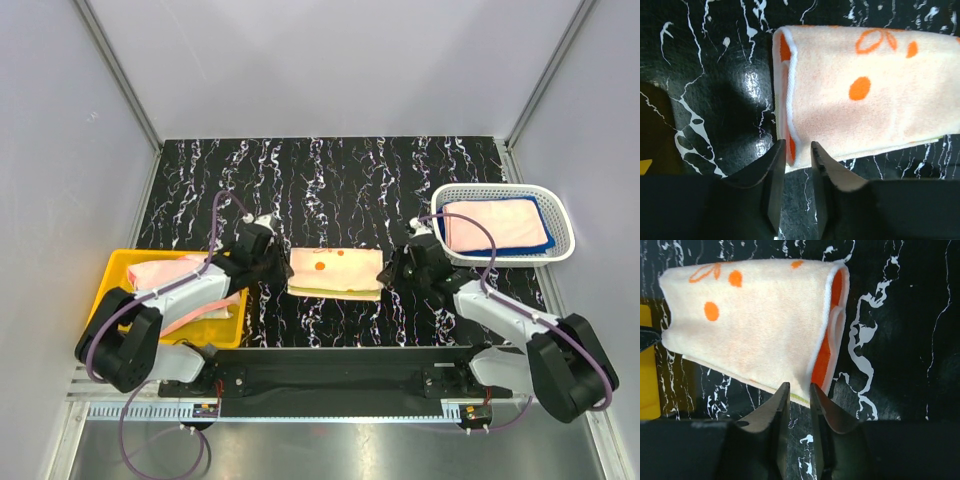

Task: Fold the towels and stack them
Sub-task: Fold the towel, then neatly place the folded towel into the bin

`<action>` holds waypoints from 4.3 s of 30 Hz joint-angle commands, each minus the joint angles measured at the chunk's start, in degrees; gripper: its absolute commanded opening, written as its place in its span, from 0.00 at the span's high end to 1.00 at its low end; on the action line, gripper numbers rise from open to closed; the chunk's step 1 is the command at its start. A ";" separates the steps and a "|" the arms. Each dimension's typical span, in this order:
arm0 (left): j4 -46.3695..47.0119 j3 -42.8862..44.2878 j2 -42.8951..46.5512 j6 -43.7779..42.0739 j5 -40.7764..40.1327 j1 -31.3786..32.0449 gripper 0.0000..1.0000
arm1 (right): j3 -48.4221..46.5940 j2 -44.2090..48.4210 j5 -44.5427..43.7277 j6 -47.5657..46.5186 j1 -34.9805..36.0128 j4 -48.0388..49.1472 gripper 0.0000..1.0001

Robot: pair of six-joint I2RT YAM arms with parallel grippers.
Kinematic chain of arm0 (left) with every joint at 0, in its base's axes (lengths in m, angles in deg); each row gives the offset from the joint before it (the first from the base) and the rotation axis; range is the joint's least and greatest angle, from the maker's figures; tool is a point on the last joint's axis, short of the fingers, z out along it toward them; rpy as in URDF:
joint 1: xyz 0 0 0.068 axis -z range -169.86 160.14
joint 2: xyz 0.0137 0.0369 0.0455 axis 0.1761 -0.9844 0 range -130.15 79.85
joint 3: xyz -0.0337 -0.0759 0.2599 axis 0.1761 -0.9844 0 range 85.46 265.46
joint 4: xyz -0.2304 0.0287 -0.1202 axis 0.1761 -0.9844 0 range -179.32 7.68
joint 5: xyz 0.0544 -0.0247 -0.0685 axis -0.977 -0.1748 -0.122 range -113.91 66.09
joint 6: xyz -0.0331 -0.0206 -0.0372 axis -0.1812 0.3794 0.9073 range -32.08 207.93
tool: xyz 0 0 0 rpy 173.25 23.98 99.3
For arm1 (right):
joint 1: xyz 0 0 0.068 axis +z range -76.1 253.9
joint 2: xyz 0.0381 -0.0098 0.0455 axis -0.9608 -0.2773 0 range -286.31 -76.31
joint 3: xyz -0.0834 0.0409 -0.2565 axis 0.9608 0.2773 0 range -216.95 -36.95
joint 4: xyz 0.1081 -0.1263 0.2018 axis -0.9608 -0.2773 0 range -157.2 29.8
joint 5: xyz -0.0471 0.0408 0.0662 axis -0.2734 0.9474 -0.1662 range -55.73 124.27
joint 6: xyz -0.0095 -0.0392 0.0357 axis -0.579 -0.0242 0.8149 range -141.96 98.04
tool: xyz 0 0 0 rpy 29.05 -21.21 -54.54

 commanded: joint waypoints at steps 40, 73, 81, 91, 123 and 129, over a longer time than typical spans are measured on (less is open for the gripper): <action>-14.56 12.55 -10.84 0.58 -12.26 6.00 0.84 | -2.77 3.77 -12.64 7.95 6.14 -15.93 0.53; 2.49 19.94 -23.58 6.29 -2.85 23.04 0.76 | -9.37 -16.51 -10.70 10.40 7.89 -2.31 0.45; -0.14 20.20 -19.19 6.29 -5.31 23.31 0.76 | -10.33 -20.39 -14.82 12.08 9.74 -5.55 0.82; -22.18 27.93 1.17 1.38 -16.47 22.78 0.75 | -22.10 -15.30 -25.45 -0.81 9.74 -25.65 1.00; -30.38 18.53 23.00 -10.50 -19.99 21.55 0.73 | -52.34 -6.86 -46.04 -36.79 -13.28 -41.33 1.00; -30.29 18.27 23.01 -10.58 -19.46 21.55 0.73 | -55.42 -6.33 -47.26 -38.28 -13.46 -42.65 1.00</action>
